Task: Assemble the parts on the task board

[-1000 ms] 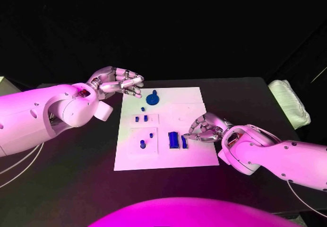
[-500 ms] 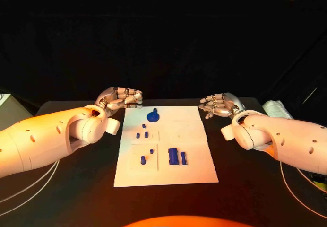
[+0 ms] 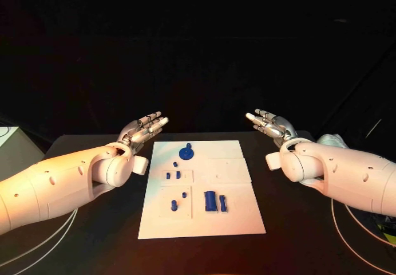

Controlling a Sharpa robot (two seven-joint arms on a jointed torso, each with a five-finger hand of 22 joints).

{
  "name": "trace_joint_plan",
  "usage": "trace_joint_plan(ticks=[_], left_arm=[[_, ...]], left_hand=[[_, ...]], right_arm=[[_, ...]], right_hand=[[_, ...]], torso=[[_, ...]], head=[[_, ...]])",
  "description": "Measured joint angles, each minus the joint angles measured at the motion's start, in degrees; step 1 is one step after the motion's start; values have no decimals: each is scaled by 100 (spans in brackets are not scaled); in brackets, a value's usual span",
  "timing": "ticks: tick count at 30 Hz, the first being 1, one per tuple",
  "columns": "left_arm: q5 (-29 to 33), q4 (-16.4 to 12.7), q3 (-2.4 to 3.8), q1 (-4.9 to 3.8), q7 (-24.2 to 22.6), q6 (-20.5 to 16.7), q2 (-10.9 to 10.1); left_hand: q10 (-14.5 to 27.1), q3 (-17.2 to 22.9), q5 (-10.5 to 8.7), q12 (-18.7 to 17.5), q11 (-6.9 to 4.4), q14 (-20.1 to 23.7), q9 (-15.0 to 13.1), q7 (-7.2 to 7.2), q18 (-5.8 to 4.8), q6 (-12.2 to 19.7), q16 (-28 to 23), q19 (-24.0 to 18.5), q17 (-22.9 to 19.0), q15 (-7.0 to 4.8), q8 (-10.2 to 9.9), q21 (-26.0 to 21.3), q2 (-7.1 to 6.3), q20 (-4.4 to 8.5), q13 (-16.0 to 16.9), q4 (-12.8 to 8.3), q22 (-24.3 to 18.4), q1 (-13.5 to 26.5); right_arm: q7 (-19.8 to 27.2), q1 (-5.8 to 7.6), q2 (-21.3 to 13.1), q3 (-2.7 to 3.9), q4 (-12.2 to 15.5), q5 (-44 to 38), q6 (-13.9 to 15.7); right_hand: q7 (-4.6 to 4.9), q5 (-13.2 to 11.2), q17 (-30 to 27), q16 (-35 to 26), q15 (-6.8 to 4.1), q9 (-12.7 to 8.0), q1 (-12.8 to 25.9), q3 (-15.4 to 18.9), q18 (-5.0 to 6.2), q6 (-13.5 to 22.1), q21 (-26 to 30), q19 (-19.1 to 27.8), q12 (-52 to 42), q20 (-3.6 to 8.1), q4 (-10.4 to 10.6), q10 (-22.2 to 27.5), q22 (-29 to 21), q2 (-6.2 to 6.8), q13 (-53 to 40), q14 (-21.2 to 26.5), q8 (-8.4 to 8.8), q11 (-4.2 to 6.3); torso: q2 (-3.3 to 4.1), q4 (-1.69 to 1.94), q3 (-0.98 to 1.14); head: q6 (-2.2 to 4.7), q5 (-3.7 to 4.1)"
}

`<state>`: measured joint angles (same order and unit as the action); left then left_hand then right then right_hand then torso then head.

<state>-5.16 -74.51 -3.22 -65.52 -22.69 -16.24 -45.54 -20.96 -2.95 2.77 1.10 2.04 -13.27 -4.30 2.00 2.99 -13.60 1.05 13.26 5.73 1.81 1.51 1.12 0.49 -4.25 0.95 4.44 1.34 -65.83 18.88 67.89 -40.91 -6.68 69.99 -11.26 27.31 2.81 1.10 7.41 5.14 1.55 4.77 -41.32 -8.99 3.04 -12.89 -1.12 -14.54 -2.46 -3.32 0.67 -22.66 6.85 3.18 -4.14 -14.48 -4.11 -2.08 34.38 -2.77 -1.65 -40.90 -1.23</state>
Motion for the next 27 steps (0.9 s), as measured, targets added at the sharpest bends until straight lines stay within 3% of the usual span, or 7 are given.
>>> trace_joint_plan(ticks=[4, 5, 8, 11, 15, 19, 27], left_arm=[[38, -293, 65, 107, -30, -268, 11], [51, -375, 83, 137, -43, -359, 14], [110, -693, 154, 248, -107, -727, 28], [182, -1005, 215, 354, -193, -1167, 49], [259, -1256, 265, 444, -293, -1629, 61], [349, -1445, 302, 511, -400, -2097, 70], [459, -1528, 315, 539, -530, -2566, 74]], left_hand=[[971, 148, -129, -46, -95, 616, 197, -92, -88, 632, -44, -617, -265, -84, -55, -40, -21, 198, -44, -195, -60, 944], [1186, 170, -156, -46, -116, 749, 242, -112, -89, 769, -44, -746, -324, -106, -76, -40, -24, 243, -53, -248, -73, 1409], [1545, 234, -195, -71, -152, 980, 318, -148, -181, 1003, -52, -976, -425, -135, -89, -66, -35, 314, -68, -312, -99, 3302], [1749, 241, -211, -74, -172, 1112, 358, -169, -181, 1137, -68, -1101, -478, -150, -106, -66, -42, 364, -74, -351, -110, 4499], [1903, 265, -236, -74, -193, 1185, 392, -171, -180, 1216, -68, -1194, -520, -159, -106, -66, -43, 395, -80, -375, -114, 5446], [1973, 280, -236, -74, -204, 1236, 406, -181, -181, 1267, -67, -1245, -545, -169, -105, -88, -45, 406, -86, -390, -121, 5995], [2075, 296, -258, -74, -203, 1307, 425, -200, -180, 1330, -67, -1287, -563, -180, -132, -88, -45, 405, -88, -406, -129, 6547]], right_arm=[[82, -195, -92, 183, 492, 122, 211], [114, -253, -118, 236, 638, 166, 281], [259, -447, -207, 398, 1126, 341, 548], [430, -597, -275, 525, 1524, 537, 834], [601, -703, -336, 617, 1809, 730, 1114], [754, -764, -368, 661, 1967, 900, 1363], [901, -770, -377, 665, 1985, 1066, 1584]], right_hand=[[-130, -34, -348, -240, -72, -224, 1892, 420, -134, 604, 44, 683, 115, 155, -33, 1063, -321, -150, 194, 679, 194, 97], [-159, -34, -423, -293, -87, -272, 2314, 510, -135, 733, 44, 827, 128, 191, -41, 1292, -390, -183, 236, 824, 234, 117], [-208, -66, -550, -381, -114, -355, 3040, 662, -137, 958, 68, 1077, 172, 245, -50, 1680, -509, -236, 307, 1075, 304, 155], [-236, -66, -621, -418, -130, -399, 3441, 744, -223, 1076, 67, 1214, 180, 279, -62, 1897, -574, -268, 347, 1210, 335, 171], [-257, -66, -676, -438, -135, -435, 3751, 798, -224, 1152, 67, 1297, 202, 301, -68, 2061, -625, -293, 377, 1297, 356, 194], [-277, -90, -723, -494, -149, -462, 4076, 876, -224, 1260, 92, 1427, 226, 330, -68, 2226, -665, -314, 401, 1413, 392, 202], [-284, -91, -736, -495, -156, -472, 4100, 876, -224, 1268, 93, 1427, 226, 330, -68, 2238, -680, -317, 409, 1419, 392, 209]], torso=[[-75, 69, 37], [-96, 86, 48], [-173, 148, 86], [-235, 202, 120], [-283, 244, 145], [-305, 265, 157], [-318, 275, 164]], head=[[196, 38], [247, 46], [411, 77], [536, 102], [621, 118], [647, 122], [652, 123]])
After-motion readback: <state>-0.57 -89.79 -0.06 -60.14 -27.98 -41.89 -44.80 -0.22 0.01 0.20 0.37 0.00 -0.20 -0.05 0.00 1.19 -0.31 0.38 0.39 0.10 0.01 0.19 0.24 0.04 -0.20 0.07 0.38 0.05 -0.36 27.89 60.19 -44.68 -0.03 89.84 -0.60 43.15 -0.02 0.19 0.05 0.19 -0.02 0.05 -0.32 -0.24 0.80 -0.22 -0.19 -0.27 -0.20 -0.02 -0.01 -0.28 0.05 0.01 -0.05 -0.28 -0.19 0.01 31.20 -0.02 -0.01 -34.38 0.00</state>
